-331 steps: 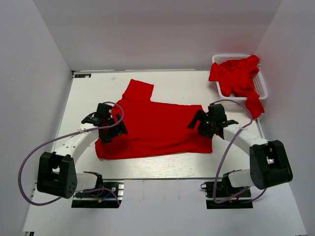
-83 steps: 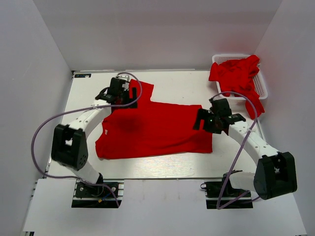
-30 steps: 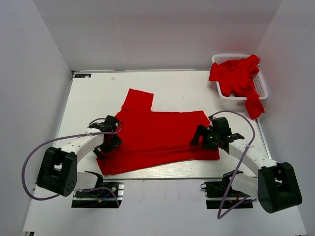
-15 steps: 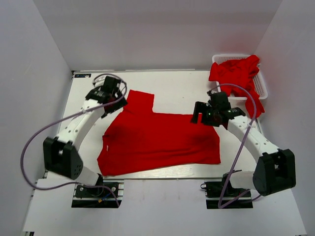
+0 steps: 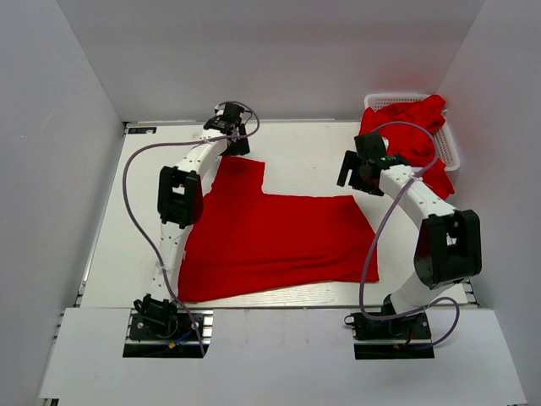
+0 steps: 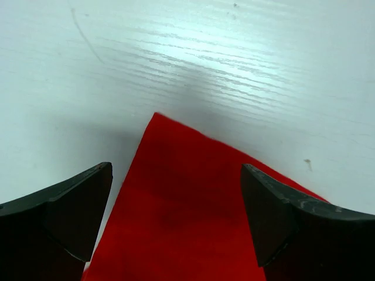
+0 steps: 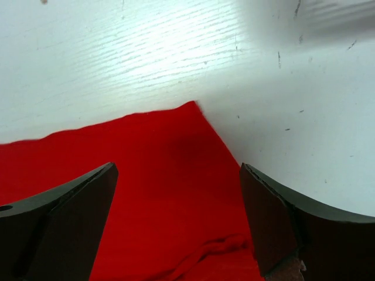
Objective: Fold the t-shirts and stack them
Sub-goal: Grap the side of the flattened tshirt furthest away from the robot with both arms
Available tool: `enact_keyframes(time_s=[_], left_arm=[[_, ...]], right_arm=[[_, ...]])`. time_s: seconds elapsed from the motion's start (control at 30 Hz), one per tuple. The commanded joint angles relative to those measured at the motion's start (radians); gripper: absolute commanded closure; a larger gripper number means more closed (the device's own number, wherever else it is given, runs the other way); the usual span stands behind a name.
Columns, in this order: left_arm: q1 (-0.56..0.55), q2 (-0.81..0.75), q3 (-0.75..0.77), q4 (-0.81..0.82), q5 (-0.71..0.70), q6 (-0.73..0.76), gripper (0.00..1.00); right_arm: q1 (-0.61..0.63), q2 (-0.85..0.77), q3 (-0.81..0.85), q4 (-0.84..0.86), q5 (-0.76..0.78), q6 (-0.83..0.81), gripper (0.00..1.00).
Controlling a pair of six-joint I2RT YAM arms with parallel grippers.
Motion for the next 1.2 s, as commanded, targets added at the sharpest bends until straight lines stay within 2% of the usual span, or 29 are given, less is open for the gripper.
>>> enact_keyframes(time_s=[0.0, 0.17, 0.37, 0.53, 0.57, 0.77, 0.8, 0.87, 0.9, 0.97, 1.0, 1.17], left_arm=[[0.013, -0.025, -0.003, 0.073, -0.016, 0.059, 0.0], [0.024, -0.037, -0.077, 0.19, -0.04, 0.059, 0.0], [0.033, 0.029, -0.051, 0.23, 0.029, 0.059, 0.0], [0.033, 0.03, -0.139, 0.263, 0.078, 0.05, 0.01], [0.033, 0.018, -0.183, 0.277, 0.09, 0.05, 0.08], [0.034, -0.051, -0.378, 0.369, 0.154, 0.041, 0.29], [0.033, -0.051, -0.389, 0.38, 0.154, 0.041, 0.42], [0.024, -0.051, -0.38, 0.38, 0.154, 0.053, 0.58], [0.024, -0.037, -0.38, 0.369, 0.154, 0.053, 0.74], [0.024, -0.037, -0.366, 0.357, 0.154, 0.062, 0.94], [0.024, -0.028, -0.366, 0.357, 0.144, 0.062, 1.0], [0.024, -0.048, -0.377, 0.431, 0.158, 0.108, 1.0]], right_arm=[[-0.013, 0.02, 0.064, -0.017, 0.059, 0.012, 0.1], [-0.022, 0.061, 0.083, -0.02, 0.046, 0.015, 0.1], [-0.026, 0.091, 0.099, -0.025, 0.021, 0.012, 0.1], [-0.036, 0.097, 0.083, -0.022, 0.023, 0.009, 0.1], [-0.034, 0.097, 0.083, -0.022, 0.024, 0.013, 0.1], [-0.04, 0.109, 0.078, -0.02, 0.023, 0.016, 0.1], [-0.04, 0.112, 0.08, -0.02, 0.015, 0.016, 0.1], [-0.037, 0.114, 0.077, -0.017, 0.015, 0.018, 0.1], [-0.04, 0.114, 0.077, -0.02, 0.015, 0.018, 0.1], [-0.042, 0.109, 0.07, -0.019, 0.018, 0.018, 0.1], [-0.04, 0.109, 0.066, -0.014, 0.017, 0.016, 0.1], [-0.042, 0.138, 0.081, -0.002, 0.02, -0.002, 0.12]])
